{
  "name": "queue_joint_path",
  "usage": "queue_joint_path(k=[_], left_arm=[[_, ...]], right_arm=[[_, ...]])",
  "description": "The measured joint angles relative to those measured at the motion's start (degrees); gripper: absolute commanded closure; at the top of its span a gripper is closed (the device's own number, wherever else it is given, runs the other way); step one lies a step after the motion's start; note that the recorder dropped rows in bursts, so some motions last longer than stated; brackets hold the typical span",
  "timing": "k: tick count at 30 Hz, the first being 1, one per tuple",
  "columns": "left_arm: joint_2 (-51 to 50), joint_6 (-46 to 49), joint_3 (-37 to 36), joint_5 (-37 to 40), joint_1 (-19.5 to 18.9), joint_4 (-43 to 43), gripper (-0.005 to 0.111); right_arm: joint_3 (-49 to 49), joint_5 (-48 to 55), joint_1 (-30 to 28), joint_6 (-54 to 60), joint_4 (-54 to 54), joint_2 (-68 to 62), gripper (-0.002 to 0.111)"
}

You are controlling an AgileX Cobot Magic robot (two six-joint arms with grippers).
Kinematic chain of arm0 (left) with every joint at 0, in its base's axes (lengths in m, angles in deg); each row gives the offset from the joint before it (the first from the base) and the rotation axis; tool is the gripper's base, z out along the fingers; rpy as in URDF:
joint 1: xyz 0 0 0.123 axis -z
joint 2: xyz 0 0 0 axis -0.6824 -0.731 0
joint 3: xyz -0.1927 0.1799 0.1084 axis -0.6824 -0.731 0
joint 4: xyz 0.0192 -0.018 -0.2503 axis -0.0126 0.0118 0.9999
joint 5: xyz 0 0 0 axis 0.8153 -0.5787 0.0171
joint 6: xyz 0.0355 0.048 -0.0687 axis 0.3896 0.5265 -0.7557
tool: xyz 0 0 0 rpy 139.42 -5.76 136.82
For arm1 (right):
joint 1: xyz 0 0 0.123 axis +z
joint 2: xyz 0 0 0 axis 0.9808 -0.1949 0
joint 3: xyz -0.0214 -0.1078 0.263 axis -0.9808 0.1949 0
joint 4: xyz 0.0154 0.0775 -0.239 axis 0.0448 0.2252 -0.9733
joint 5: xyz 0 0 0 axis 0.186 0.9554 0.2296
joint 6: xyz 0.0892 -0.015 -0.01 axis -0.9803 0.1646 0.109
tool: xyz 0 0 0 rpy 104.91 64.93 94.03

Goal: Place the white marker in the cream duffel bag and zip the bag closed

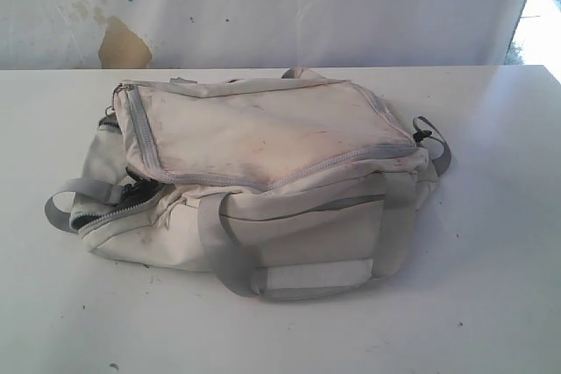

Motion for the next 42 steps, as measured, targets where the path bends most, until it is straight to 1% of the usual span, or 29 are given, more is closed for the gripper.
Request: queue_joint_path(k=[4, 5, 17, 27, 34, 42], left_arm=[[0.00, -0.10, -8.14, -11.09, 0.00, 0.00, 0.107], [0.00, -0.10, -8.86, -11.82, 0.00, 0.00, 0.107], [0.00, -0.10, -9.53, -12.18, 0.00, 0.00, 0.107], [0.00, 0.71, -9.53, -12.18, 0.00, 0.00, 0.107], [0.00, 0.84, -9.53, -7.56, 0.00, 0.00, 0.107], [0.00, 0.84, -9.53, -6.81, 0.00, 0.00, 0.107]], right_arm=[[1.15, 0.12, 0.00, 0.00, 0.00, 0.00, 0.108], [1.15, 0.12, 0.00, 0.00, 0.00, 0.00, 0.108], [1.15, 0.60, 0.00, 0.00, 0.00, 0.00, 0.108], [1.15, 3.46, 0.00, 0.00, 0.00, 0.00, 0.108], [1.15, 5.61, 0.00, 0.00, 0.10, 0.00, 0.108], [1.15, 6.93, 0.00, 0.00, 0.10, 0.00, 0.108]])
